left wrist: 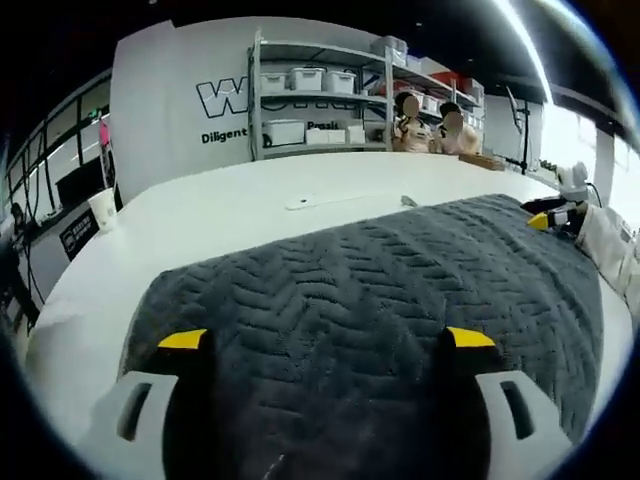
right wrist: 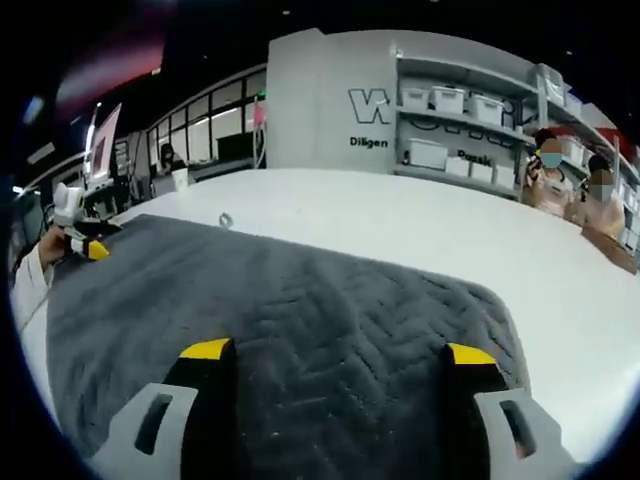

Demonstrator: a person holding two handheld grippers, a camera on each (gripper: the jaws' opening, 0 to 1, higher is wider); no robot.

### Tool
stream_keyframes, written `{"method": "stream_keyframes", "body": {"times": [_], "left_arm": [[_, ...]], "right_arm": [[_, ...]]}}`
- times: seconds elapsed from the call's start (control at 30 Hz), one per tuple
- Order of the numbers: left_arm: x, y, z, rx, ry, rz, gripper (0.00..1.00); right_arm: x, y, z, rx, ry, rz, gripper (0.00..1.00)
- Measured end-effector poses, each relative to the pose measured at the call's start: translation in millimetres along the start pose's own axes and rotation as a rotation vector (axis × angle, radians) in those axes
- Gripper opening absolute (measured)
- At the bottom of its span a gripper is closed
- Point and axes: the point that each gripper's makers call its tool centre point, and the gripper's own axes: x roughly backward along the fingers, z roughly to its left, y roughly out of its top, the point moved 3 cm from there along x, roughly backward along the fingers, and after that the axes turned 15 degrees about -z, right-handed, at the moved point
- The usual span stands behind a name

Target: Open the folded towel by lifting each exposed corner and separating the folded layers until the towel lies flat within the target outline without major curled edges

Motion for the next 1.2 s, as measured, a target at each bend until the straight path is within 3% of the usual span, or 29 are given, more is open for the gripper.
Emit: {"method": "stream_keyframes", "body": {"times": [1.0, 1.2], "left_arm": [[2, 3.4, 8.6, 0.022, -0.009, -0.029, 0.92], [8, 15.5, 19.2, 0.059, 0.010, -0.080, 0.89]], "right_arm": [[3, 1.3, 1, -0.002, 0.017, -0.008, 0.85], [9, 22.0, -6, -0.071, 0.000, -0.098, 0.81]]}}
